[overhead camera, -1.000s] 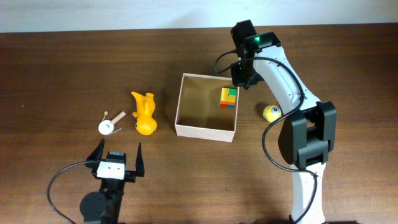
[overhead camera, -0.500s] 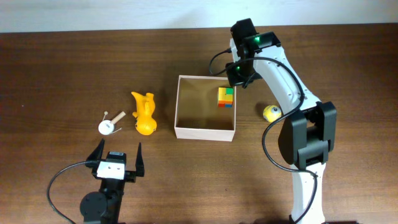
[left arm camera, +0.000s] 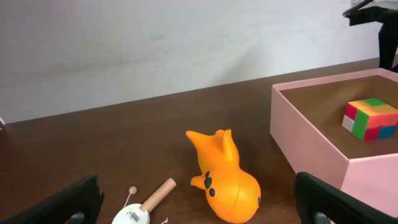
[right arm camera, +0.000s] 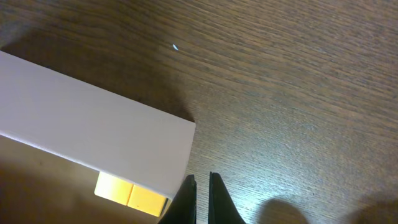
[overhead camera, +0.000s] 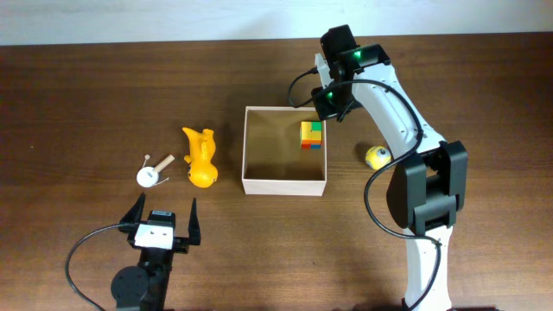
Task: Pack container
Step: 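Move the right gripper right toward the toy dump truck, then lower the right gripper and grasp the dump truck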
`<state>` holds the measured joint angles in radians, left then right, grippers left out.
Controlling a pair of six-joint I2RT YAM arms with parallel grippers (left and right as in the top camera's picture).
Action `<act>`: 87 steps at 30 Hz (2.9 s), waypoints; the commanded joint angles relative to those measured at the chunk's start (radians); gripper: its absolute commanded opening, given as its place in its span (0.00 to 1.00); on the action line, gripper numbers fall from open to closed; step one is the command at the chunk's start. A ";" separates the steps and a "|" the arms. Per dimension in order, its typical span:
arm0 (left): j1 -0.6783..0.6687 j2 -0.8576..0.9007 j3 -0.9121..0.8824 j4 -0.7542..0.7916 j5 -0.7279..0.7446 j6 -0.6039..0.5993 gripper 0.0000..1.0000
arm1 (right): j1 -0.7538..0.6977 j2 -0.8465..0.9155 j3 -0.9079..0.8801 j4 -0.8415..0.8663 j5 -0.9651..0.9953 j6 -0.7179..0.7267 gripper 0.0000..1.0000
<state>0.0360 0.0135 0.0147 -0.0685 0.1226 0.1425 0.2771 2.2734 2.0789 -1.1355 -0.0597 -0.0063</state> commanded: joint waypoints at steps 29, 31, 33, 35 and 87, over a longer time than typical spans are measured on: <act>0.003 -0.008 -0.005 -0.003 -0.007 0.016 0.99 | -0.281 -0.002 0.218 -0.332 -0.059 0.330 0.99; 0.003 -0.008 -0.005 -0.003 -0.007 0.016 0.99 | -0.333 -0.002 0.216 -0.336 -0.110 0.330 0.99; 0.003 -0.008 -0.005 -0.003 -0.007 0.016 0.99 | -0.384 -0.002 0.216 -0.348 -0.121 0.331 0.99; 0.003 -0.008 -0.005 -0.003 -0.007 0.016 0.99 | -0.422 -0.002 0.216 -0.376 -0.130 0.341 0.99; 0.003 -0.008 -0.005 -0.003 -0.007 0.016 0.99 | -0.426 0.008 -0.263 -0.008 0.094 0.691 0.78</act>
<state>0.0360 0.0135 0.0147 -0.0685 0.1226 0.1425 -0.1562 2.2780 1.8217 -1.1519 0.0360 0.6949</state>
